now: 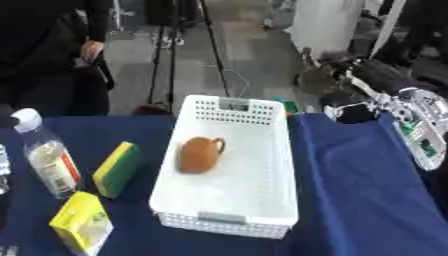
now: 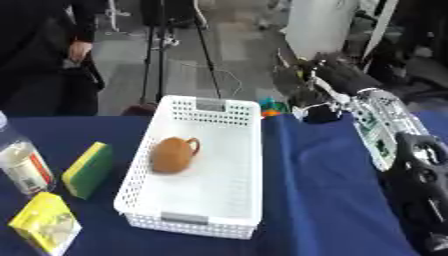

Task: Pick up objects on the table and place them in the box.

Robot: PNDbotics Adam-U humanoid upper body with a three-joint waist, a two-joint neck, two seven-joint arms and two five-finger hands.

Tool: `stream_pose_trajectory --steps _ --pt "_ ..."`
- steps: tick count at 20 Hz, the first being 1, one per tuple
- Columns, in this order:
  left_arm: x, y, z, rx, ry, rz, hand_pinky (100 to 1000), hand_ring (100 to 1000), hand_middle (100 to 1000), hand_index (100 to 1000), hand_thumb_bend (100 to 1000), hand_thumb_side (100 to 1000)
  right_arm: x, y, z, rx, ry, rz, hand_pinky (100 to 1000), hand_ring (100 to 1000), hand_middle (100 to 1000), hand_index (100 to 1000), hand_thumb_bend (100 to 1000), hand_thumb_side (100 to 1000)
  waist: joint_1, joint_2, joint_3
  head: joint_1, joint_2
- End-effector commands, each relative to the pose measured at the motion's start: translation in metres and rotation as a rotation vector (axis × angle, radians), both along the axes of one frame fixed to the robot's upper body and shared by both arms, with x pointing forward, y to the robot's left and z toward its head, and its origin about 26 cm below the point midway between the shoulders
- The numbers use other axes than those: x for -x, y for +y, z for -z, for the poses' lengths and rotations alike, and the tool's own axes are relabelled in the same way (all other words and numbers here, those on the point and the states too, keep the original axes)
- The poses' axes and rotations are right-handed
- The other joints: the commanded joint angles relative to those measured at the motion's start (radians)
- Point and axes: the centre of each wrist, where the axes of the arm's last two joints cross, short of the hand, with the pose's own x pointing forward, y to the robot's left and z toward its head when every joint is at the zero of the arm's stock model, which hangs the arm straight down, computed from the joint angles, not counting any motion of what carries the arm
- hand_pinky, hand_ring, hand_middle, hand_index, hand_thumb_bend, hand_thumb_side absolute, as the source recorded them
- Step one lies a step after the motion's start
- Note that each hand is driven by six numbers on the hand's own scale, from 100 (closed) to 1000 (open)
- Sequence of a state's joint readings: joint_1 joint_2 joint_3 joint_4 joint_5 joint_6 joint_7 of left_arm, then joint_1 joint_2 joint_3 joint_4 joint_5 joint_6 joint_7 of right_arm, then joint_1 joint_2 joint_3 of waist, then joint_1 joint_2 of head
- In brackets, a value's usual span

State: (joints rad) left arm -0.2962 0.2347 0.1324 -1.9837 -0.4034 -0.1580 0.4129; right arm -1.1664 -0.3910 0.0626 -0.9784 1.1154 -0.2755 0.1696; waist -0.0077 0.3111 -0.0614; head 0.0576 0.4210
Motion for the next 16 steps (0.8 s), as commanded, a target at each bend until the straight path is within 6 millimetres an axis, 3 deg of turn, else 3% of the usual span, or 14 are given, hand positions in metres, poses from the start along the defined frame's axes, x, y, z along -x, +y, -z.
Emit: stream_pose_trajectory --steps 1,7,16 --pt "0.002 0.0 -0.005 -0.016 -0.016 0.01 880 737 543 723 100 806 0.008 0.009 -0.03 0.004 -0.069 -0.051 299 363 220 370 100 352 0.001 -0.03 0.003 0.013 0.003" --pt "0.002 -0.002 -0.005 -0.016 -0.014 0.019 880 737 544 723 100 807 0.009 0.04 -0.039 0.027 -0.08 -0.13 302 365 220 371 100 348 0.001 -0.029 0.011 0.023 -0.001" --pt "0.001 -0.004 -0.007 -0.016 -0.018 0.033 881 737 544 724 100 807 0.011 0.08 -0.033 0.064 -0.058 -0.224 301 363 217 372 100 342 0.001 -0.023 0.027 0.019 -0.006"
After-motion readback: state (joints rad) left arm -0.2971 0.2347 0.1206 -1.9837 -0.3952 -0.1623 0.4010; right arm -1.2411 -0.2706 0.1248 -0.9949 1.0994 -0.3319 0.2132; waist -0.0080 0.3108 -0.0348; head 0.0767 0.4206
